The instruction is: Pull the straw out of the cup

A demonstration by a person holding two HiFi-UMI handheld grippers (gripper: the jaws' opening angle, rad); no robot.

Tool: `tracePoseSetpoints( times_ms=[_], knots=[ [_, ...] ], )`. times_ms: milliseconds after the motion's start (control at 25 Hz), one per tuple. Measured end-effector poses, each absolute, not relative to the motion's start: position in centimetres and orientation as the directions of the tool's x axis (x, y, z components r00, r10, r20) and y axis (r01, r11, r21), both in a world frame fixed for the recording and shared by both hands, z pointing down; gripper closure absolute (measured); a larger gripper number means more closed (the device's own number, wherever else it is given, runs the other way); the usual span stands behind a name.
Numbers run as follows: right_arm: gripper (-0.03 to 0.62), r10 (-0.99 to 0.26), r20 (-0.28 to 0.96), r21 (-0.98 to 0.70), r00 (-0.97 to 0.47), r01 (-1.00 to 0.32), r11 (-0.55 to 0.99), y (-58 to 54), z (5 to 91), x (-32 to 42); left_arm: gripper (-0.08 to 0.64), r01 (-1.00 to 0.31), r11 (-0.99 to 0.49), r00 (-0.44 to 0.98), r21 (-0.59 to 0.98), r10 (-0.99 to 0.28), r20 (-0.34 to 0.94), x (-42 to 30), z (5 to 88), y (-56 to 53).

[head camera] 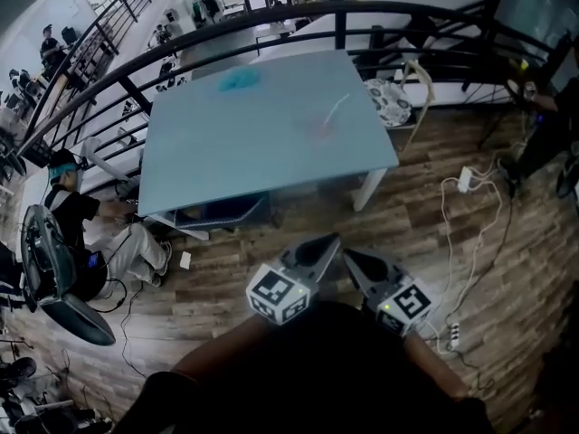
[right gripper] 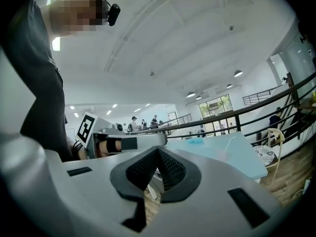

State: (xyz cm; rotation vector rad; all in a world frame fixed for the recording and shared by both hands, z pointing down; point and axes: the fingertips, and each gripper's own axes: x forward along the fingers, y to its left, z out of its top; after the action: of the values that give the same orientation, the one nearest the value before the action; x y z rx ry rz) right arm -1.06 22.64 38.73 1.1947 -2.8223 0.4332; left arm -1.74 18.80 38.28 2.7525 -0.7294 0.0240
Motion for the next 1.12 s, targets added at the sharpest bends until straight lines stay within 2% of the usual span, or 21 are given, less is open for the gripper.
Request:
tracePoseSetpoints(
  times_ms=[600,1120],
  knots=[
    [0.586,-0.711,0.157,-0.227,-0.686,-0.725,0.65,17.0,39.1,-10.4,0.549,-0.475,-0.833,0.877,0.284,-0.474,0.074,-11.5,38.8,13.1],
    [0.586,-0.691,0.163,-0.225,-0.704,-0.709,0.669,13.6,39.8,-12.4,0.549,-0.501,-0.812,0.861,0.298,-0.501,0.082,-13.9,39.7,10.0]
  ],
)
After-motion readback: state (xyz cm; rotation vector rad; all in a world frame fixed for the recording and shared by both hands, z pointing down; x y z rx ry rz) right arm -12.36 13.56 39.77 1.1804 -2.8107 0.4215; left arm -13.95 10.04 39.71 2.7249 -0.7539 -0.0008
